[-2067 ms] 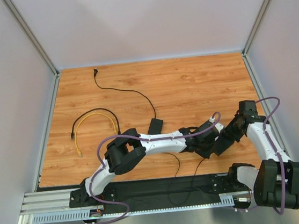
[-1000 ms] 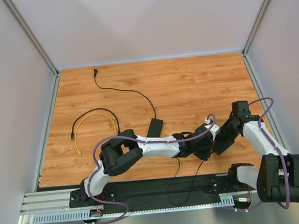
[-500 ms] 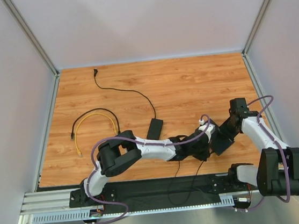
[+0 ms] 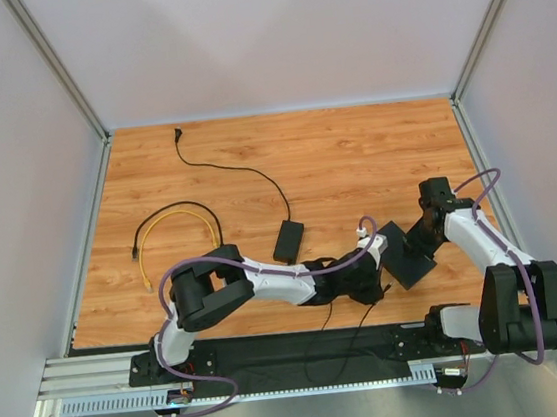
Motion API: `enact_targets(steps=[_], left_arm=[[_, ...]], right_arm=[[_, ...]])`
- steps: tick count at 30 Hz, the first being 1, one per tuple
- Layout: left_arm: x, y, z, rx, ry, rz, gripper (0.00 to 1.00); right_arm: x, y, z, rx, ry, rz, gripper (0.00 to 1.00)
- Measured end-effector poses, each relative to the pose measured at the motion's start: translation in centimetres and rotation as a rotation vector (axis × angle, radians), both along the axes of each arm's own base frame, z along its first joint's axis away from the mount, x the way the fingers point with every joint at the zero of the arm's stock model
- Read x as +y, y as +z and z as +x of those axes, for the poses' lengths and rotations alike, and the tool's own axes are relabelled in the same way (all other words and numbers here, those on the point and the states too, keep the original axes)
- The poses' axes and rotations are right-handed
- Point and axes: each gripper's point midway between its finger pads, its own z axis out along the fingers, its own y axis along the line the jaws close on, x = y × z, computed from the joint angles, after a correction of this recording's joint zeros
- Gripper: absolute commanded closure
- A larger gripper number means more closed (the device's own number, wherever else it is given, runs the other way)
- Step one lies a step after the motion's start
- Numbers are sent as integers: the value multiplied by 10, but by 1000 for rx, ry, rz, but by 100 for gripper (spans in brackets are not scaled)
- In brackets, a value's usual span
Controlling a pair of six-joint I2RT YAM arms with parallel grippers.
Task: Pull the plug from the switch port
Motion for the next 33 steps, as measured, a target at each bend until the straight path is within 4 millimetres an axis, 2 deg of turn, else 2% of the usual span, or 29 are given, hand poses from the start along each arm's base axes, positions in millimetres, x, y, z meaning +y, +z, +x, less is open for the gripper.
enact_targets(steps=[6, 8, 10, 12, 16, 19, 21, 27, 30, 33], left_arm=[[28, 2, -5, -27, 3, 88, 100], [41, 10, -2, -55, 8, 132, 100], [53, 27, 2, -88, 13, 157, 100], [64, 53, 6, -129, 20, 157, 100], [90, 118, 23, -206, 49, 122, 100], [112, 161, 57, -239, 123, 80, 100], [133, 179, 89, -249, 189, 67, 100], [191, 195, 174, -246, 347, 113, 100], [201, 205, 210, -260, 389, 109, 100], [208, 198, 247, -248, 426, 115, 100]], right_arm=[[0, 0, 0, -3, 13, -8, 91], [1, 0, 0, -13, 20, -10, 91], [1, 1, 0, -30, 23, -11, 89], [1, 2, 2, -55, 31, -12, 88], [1, 3, 3, -96, 50, -16, 86], [2, 4, 3, -121, 65, -15, 85], [2, 6, 4, -142, 74, -16, 85], [2, 9, 3, -182, 94, -21, 84], [1, 11, -1, -184, 100, -31, 83], [6, 14, -5, -189, 124, -30, 82]])
